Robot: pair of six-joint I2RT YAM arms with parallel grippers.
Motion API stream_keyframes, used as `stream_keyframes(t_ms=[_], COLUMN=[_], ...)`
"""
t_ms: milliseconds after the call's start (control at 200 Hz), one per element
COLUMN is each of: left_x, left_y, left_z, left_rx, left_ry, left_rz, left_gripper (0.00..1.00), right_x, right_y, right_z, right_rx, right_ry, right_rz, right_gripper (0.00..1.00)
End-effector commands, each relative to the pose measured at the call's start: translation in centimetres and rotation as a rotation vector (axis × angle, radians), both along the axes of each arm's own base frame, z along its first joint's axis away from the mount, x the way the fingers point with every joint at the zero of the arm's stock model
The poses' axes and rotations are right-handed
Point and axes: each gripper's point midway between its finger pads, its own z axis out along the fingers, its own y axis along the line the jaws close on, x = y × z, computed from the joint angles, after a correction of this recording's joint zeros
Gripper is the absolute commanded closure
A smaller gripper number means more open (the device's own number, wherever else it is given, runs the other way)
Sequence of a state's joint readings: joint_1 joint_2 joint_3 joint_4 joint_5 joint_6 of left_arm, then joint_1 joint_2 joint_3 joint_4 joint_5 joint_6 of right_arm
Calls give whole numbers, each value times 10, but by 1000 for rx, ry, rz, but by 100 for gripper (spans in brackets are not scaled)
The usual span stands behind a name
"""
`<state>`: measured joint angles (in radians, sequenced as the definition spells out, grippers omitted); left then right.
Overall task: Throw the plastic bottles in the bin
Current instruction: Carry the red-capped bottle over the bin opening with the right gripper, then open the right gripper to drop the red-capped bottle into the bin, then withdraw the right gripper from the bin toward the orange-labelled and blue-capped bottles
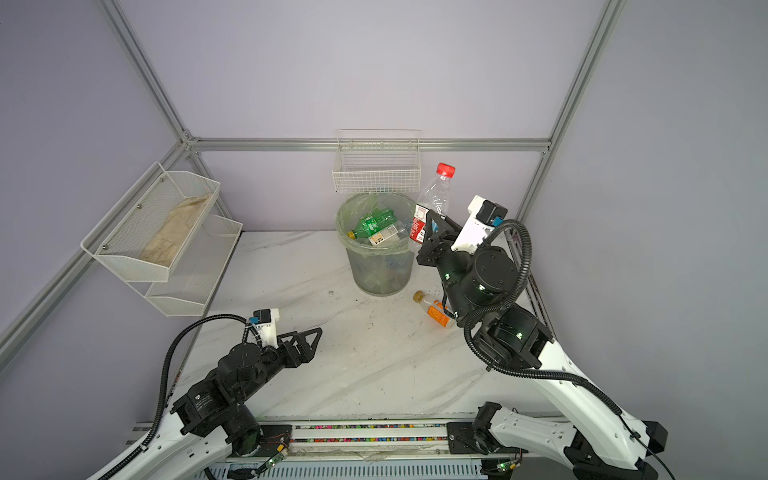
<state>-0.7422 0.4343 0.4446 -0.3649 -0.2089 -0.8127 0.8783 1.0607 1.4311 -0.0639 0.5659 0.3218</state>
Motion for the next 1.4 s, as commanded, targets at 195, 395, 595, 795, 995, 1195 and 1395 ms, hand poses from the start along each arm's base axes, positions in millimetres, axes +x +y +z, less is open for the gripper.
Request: stream_keyframes(t_ms=[195,395,595,795,995,1195,1395], left_x=[-5,-13,-19,-18,-16,-16,-16], left_y=[3,11,24,24,21,22,22], left_z=[5,13,11,6,4,7,1], left_rx=[-25,-37,-28,-15,-3,-3,6], left_ry=[-6,-17,-25,-20,-7,-17,-8], left_rz=[3,9,35,41,35,34,39], left_gripper=[0,0,0,0,0,0,0], right_x=[86,183,171,137,116,103,84], right_y=[97,113,139,97,73,56,18], right_z=[-15,-102,-123,-96,-82,-77,-74], right_rx=[-102,-114,-228,-179,-170,-155,-147], right_ry=[56,288,336,260,230,222,229], right_rz=[68,107,242,175,138,105,-8], right_gripper=[81,32,3,3,3,3,3])
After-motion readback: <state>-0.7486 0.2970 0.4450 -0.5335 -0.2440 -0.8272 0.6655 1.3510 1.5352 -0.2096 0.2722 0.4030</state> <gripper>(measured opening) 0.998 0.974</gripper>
